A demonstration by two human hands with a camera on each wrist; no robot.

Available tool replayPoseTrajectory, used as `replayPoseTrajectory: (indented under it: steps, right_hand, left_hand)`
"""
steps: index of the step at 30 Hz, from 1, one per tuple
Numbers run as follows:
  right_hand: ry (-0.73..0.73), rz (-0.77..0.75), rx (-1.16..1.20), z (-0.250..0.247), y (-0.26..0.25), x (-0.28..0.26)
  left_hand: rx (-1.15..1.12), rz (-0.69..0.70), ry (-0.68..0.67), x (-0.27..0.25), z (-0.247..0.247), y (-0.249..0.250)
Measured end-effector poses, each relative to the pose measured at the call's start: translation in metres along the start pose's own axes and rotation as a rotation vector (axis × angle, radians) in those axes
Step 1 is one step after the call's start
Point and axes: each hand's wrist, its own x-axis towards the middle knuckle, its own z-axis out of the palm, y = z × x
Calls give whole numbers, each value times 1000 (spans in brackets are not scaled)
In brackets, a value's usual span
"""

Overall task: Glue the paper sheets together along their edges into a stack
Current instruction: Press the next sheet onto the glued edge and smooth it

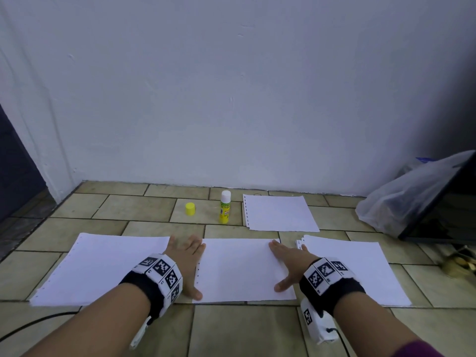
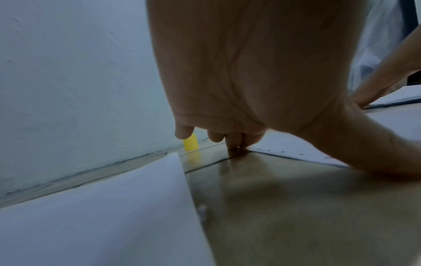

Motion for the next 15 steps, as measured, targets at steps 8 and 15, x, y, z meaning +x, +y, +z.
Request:
replayPoseTrajectory:
  steps: [8, 15]
  right_hand:
    - [111, 20, -20, 1, -6, 4]
    - [107, 78, 129, 0, -4, 3]
  left_hand:
    - [73, 0, -16, 1, 1, 0]
    - [75, -18, -16, -3, -7, 6]
